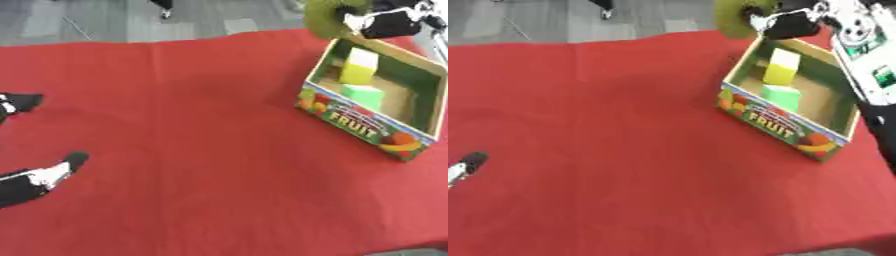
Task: Pick up the objects with one hand, pass them to the other hand, and then place them into the box on the other side of the table.
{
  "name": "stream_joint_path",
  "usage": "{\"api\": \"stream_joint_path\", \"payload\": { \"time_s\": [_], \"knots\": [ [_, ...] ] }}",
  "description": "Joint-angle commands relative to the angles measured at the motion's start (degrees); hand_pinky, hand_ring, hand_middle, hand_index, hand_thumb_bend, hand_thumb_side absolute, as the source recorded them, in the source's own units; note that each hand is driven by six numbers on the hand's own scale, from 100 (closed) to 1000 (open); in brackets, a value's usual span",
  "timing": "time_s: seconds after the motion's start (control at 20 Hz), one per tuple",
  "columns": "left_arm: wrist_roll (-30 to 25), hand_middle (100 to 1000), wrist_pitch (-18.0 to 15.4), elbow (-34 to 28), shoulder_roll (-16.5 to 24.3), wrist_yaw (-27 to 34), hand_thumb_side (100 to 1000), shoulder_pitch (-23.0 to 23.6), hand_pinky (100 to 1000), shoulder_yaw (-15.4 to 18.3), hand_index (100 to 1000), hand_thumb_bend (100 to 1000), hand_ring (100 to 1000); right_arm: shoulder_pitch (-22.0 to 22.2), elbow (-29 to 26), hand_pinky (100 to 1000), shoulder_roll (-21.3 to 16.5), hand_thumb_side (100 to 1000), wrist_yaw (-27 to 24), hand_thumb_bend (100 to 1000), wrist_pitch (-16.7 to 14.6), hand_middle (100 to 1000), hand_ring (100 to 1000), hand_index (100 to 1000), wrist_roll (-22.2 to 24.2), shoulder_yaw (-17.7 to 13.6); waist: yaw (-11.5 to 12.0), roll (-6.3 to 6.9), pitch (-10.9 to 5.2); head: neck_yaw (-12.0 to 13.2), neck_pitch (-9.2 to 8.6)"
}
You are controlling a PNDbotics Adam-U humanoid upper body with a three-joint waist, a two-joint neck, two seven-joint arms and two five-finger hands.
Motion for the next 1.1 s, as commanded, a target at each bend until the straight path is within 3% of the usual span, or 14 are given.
{"api": "stream_joint_path", "payload": {
  "time_s": [0.05, 0.3, 0.6, 0.8, 0.85, 0.95, 1.1],
  "knots": [
    [1.7, 698, 0.5, -1.6, 1.9, 0.7, 606, 0.1, 767, 1.9, 842, 629, 720, -0.1, 3.7, 823, -4.4, 100, 2.0, 241, -0.4, 488, 717, 549, -2.2, -2.0, 0.1, -0.13, -1.52, -0.8, -1.03],
    [3.4, 697, 1.2, -1.6, 1.2, 1.7, 608, 0.6, 767, 3.1, 841, 608, 719, 1.7, 9.4, 822, -4.7, 100, 4.2, 251, -2.9, 498, 719, 564, -4.3, -2.7, 0.3, 0.19, -1.48, -1.0, -1.17],
    [4.7, 695, 1.6, -1.5, 0.6, 2.7, 610, 1.3, 767, 4.1, 839, 590, 717, 3.9, 12.4, 821, -4.4, 100, 6.5, 257, -4.0, 520, 724, 591, -5.8, -3.2, 0.5, 0.47, -1.42, -0.8, -1.17],
    [5.3, 694, 1.6, -1.5, 0.3, 3.0, 607, 1.4, 768, 4.5, 838, 586, 717, 4.8, 13.4, 829, -4.1, 110, 7.4, 272, -4.5, 602, 757, 680, -6.4, -3.0, 0.6, 0.62, -1.46, -0.6, -1.06],
    [5.4, 695, 1.6, -1.5, 0.3, 3.1, 607, 1.5, 768, 4.6, 838, 586, 718, 4.9, 13.5, 841, -4.1, 163, 7.5, 301, -4.5, 695, 798, 755, -6.5, -3.0, 0.6, 0.64, -1.46, -0.6, -1.04],
    [5.5, 695, 1.7, -1.5, 0.2, 3.1, 610, 1.5, 768, 4.7, 838, 584, 718, 5.3, 13.5, 871, -4.1, 264, 7.7, 365, -4.5, 795, 869, 838, -6.9, -2.9, 0.7, 0.64, -1.46, -0.5, -0.97],
    [5.6, 695, 1.7, -1.4, 0.1, 3.2, 610, 1.5, 768, 4.7, 838, 581, 718, 5.9, 13.4, 904, -4.1, 329, 8.3, 386, -4.5, 895, 937, 908, -6.9, -3.0, 0.7, 0.6, -1.49, -0.3, -0.76]
  ]
}}
